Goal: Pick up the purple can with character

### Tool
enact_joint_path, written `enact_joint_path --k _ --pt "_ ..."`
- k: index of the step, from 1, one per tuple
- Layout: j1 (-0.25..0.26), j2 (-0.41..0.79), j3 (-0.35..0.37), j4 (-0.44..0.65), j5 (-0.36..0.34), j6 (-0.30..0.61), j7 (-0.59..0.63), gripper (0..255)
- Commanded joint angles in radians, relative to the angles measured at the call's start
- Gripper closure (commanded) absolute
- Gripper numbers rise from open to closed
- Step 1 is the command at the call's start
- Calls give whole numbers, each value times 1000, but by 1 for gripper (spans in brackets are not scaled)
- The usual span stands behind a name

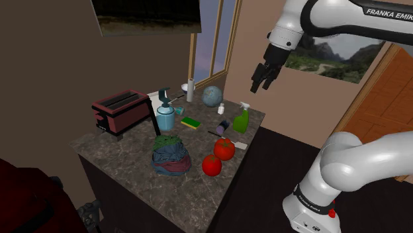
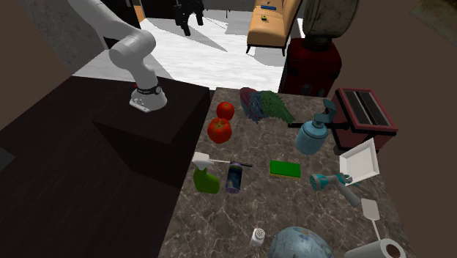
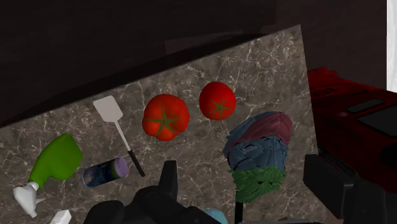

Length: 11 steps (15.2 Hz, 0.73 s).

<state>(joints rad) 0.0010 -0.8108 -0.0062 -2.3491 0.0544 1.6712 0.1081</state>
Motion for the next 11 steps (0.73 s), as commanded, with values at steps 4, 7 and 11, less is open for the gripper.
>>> enact_joint_path --k 4,7,11 --pt "-25 78 2 -21 -1 92 40 0" --pt "-49 164 2 -31 -2 181 81 0" --pt "-79 288 0 -29 -5 293 135 0"
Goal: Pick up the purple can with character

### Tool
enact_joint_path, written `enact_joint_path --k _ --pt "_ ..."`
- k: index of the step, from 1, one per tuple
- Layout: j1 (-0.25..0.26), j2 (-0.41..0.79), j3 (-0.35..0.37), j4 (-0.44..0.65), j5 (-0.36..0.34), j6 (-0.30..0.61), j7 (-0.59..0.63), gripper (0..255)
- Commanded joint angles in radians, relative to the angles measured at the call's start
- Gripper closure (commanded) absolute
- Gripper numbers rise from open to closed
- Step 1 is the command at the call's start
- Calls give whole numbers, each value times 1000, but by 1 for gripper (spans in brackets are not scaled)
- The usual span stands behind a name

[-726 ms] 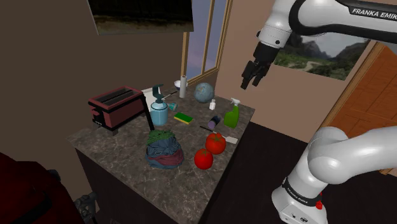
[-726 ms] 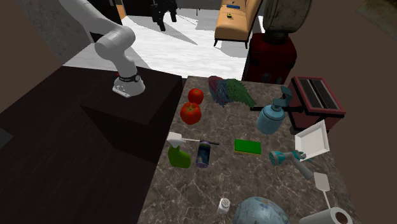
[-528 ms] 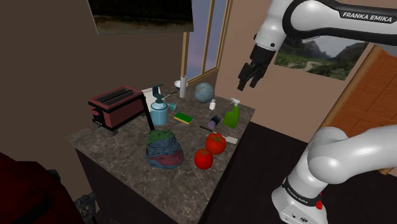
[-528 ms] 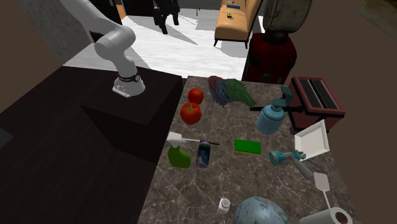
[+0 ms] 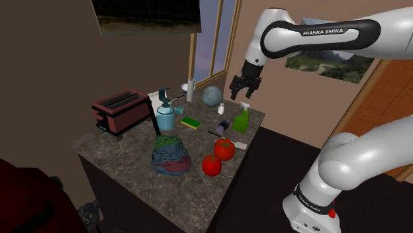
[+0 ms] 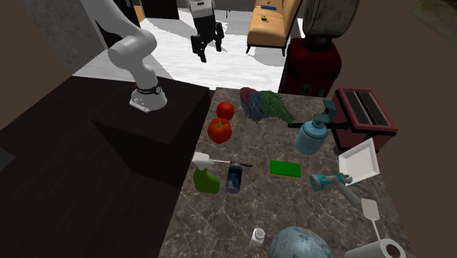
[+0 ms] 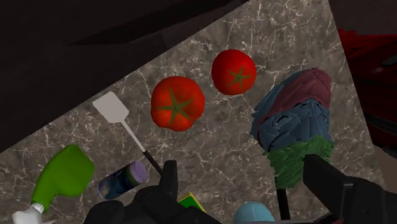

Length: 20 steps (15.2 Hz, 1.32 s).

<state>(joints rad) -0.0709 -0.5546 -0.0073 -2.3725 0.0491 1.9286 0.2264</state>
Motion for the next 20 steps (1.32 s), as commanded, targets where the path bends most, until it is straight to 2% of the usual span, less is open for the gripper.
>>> enact_joint_path --k 1,11,20 --pt "-15 64 -1 -2 -1 62 30 0" --pt "-80 404 -28 86 -5 289 158 0" --pt "-127 715 -72 237 17 422 255 0"
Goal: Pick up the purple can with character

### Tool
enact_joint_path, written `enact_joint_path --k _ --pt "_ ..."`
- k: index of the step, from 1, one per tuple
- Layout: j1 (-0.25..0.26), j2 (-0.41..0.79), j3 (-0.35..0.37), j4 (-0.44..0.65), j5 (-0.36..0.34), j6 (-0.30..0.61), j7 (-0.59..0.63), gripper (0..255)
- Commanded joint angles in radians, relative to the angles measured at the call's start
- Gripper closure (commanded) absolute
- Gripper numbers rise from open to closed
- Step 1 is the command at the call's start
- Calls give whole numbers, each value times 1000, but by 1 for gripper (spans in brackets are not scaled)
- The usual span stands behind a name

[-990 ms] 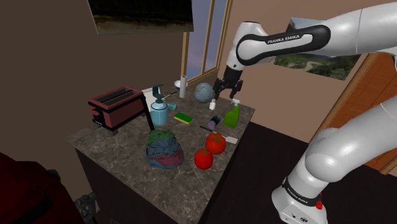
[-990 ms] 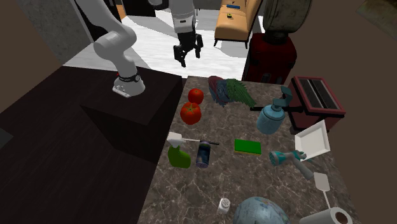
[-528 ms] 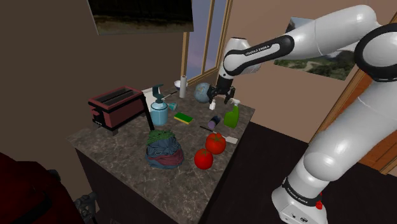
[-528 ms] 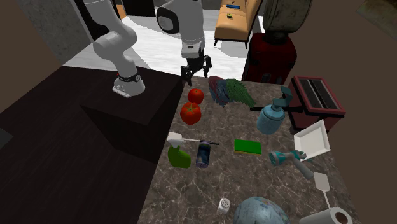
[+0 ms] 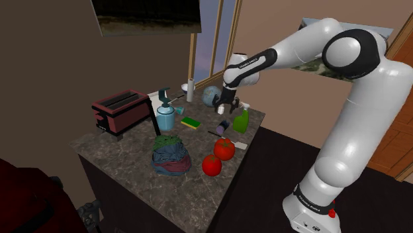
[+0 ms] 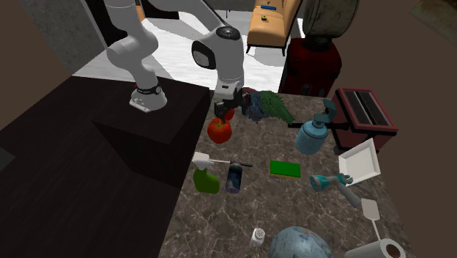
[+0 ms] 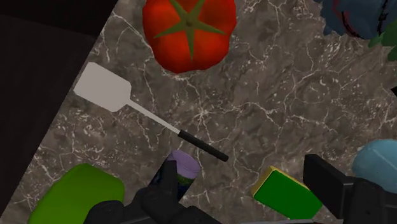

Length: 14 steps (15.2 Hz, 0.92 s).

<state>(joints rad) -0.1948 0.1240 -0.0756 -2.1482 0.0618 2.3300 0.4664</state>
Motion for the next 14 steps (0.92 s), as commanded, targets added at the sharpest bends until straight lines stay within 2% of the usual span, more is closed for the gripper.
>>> enact_joint_path --k 1,14 --pt "-8 71 -9 34 9 31 24 0" --pt "-99 509 -61 360 100 98 130 0"
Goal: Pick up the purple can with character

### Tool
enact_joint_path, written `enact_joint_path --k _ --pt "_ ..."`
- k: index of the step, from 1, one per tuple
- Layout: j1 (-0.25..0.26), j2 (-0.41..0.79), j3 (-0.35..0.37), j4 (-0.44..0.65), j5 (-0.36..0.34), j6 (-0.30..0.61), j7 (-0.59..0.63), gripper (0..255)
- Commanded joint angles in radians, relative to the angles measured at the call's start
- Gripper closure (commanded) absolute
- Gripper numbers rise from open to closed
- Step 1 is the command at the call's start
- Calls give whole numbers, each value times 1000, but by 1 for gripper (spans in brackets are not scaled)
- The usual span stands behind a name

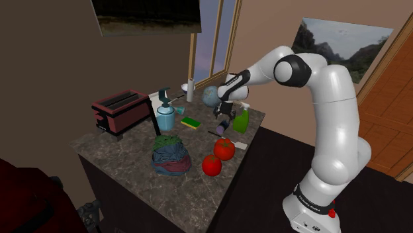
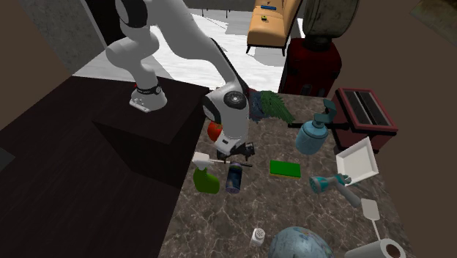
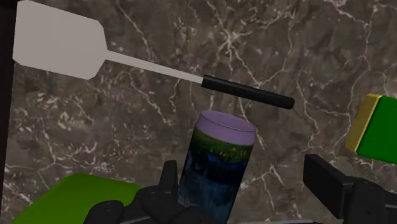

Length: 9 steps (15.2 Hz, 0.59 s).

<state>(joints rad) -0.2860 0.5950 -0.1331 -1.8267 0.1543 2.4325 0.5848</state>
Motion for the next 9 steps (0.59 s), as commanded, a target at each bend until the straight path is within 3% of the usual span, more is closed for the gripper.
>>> enact_joint_path --k 1,3,9 --pt "-17 72 -6 68 15 -4 20 0" --pt "-33 130 -11 121 27 -6 35 0" --pt "-40 193 -1 139 37 39 29 0"
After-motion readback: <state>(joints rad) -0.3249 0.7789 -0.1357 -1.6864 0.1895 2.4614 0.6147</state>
